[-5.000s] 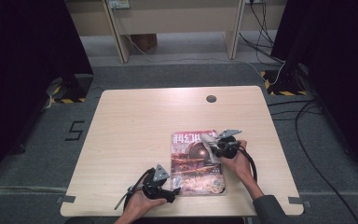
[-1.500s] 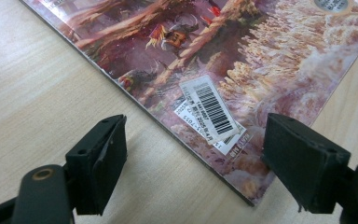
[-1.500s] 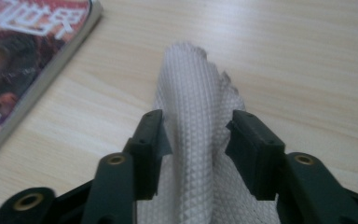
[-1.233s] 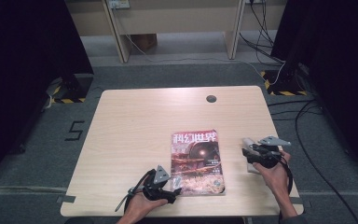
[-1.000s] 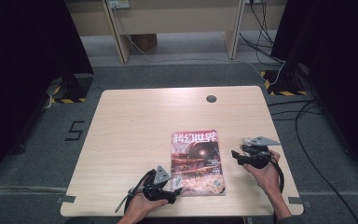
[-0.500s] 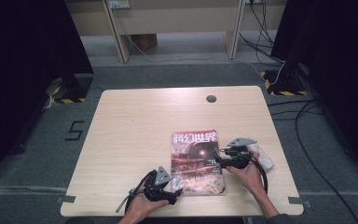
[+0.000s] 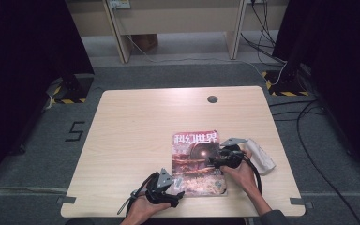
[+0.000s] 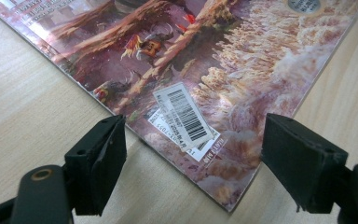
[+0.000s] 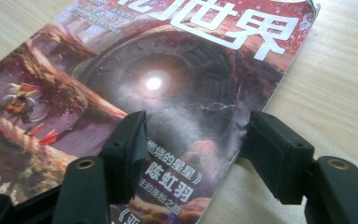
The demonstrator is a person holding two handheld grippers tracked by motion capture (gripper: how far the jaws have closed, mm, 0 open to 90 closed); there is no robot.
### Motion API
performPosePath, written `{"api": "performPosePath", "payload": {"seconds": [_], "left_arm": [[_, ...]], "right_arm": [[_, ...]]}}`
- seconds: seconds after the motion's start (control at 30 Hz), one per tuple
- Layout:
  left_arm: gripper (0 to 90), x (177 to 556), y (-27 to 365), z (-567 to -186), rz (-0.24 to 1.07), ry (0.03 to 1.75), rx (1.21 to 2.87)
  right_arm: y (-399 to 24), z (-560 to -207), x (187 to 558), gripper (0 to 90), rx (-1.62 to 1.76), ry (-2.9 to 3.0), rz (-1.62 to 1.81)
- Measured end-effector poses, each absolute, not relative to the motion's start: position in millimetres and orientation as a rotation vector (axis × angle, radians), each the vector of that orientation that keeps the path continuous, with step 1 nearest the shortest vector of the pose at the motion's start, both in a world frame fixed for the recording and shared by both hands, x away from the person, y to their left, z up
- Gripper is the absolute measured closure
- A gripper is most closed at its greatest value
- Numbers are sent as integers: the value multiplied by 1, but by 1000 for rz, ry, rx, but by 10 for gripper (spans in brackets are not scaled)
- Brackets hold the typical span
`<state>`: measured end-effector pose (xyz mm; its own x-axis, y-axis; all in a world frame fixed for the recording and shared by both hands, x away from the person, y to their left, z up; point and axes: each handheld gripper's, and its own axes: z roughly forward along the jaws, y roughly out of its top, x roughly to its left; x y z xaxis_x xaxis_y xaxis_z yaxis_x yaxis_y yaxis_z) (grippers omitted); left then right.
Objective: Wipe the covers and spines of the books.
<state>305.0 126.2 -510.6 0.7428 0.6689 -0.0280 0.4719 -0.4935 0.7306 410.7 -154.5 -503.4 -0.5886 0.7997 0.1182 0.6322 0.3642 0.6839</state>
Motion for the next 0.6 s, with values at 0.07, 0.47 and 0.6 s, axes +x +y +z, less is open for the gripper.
{"api": "performPosePath", "payload": {"seconds": [0.07,0.47,0.6], "left_arm": [[211,305,126,-511,340,855,2185],[207,314,148,-505,419,892,2242],[207,316,152,-505,415,914,2239]], "right_arm": [[-154,-504,410,379,1290,2389,1029],[-140,-502,389,385,1215,2425,988],[-137,-501,384,391,1175,2441,966]]}}
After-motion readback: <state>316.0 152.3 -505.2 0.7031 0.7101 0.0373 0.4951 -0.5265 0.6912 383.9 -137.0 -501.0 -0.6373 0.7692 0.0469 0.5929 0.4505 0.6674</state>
